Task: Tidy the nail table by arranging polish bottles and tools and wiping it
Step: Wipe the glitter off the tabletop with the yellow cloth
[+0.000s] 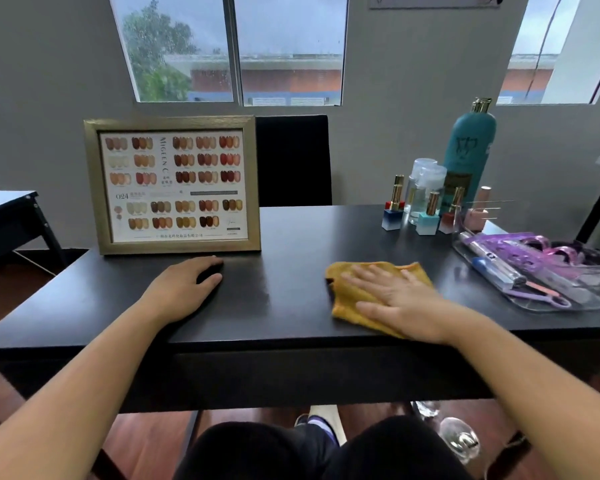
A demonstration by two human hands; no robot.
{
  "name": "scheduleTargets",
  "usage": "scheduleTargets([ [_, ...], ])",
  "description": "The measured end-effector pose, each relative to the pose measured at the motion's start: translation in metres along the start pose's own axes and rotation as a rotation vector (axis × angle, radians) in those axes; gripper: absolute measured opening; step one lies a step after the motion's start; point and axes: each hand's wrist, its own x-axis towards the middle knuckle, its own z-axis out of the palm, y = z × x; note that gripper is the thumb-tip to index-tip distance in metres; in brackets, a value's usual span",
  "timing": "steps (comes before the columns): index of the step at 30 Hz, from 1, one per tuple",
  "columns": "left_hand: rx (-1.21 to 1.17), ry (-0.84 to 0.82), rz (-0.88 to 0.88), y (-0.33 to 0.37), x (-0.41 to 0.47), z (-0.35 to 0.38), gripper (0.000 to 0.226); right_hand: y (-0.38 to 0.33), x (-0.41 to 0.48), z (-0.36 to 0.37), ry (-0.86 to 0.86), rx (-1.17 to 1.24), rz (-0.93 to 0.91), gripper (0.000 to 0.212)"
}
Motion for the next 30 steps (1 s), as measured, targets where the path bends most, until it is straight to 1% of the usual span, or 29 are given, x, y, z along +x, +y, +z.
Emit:
scheduleTargets([
  [2, 0.008, -0.002, 0.002, 0.000, 0.001, 0.000, 0.042, 0.029, 0.005, -0.007, 0.014, -0.019, 0.173, 0.055],
  [4, 0.017, -0.003, 0.001, 0.001, 0.001, 0.001, 0.042, 0.044, 0.021, -0.011, 0.032, -0.001, 0.303, 0.056],
  [7, 0.024, -0.006, 0.001, 0.001, 0.000, 0.001, 0.041, 0.037, 0.048, -0.010, 0.056, 0.015, 0.385, 0.058],
  [9, 0.025, -0.007, 0.002, 0.001, 0.000, 0.001, 0.041, 0.018, 0.063, -0.008, 0.057, 0.016, 0.378, 0.061],
  [11, 0.024, -0.010, -0.002, 0.001, 0.000, 0.000, 0.041, -0.012, 0.075, -0.005, 0.050, 0.012, 0.313, 0.062],
  [16, -0.007, -0.021, -0.016, 0.002, 0.000, -0.001, 0.041, -0.099, 0.080, 0.015, 0.022, -0.046, 0.002, 0.062],
  [18, -0.024, -0.028, -0.019, 0.003, 0.000, -0.002, 0.041, -0.112, 0.073, 0.021, 0.010, -0.057, -0.084, 0.061],
  [20, -0.054, -0.042, -0.025, 0.005, -0.001, -0.004, 0.040, -0.113, 0.065, 0.021, -0.005, -0.034, -0.126, 0.060],
  [22, -0.108, -0.044, -0.051, 0.009, -0.002, -0.009, 0.037, -0.108, 0.058, 0.016, -0.002, 0.078, -0.158, 0.059],
  [24, -0.175, 0.032, -0.077, 0.018, -0.005, -0.016, 0.035, -0.098, 0.051, 0.009, 0.086, 0.357, -0.148, 0.055],
  [25, -0.206, 0.095, -0.070, 0.027, -0.007, -0.019, 0.033, -0.090, 0.048, 0.005, 0.172, 0.493, -0.121, 0.052],
  [26, -0.237, 0.147, -0.043, 0.039, -0.010, -0.020, 0.032, -0.080, 0.046, 0.000, 0.264, 0.576, -0.080, 0.048],
  [27, -0.260, 0.172, -0.001, 0.055, -0.013, -0.019, 0.031, -0.068, 0.045, -0.003, 0.334, 0.601, -0.028, 0.045],
  [28, -0.262, 0.166, 0.048, 0.074, -0.015, -0.015, 0.031, -0.056, 0.043, -0.004, 0.365, 0.582, 0.030, 0.044],
  [30, -0.171, 0.066, 0.105, 0.112, -0.020, 0.001, 0.036, -0.037, 0.041, -0.002, 0.338, 0.480, 0.134, 0.046],
])
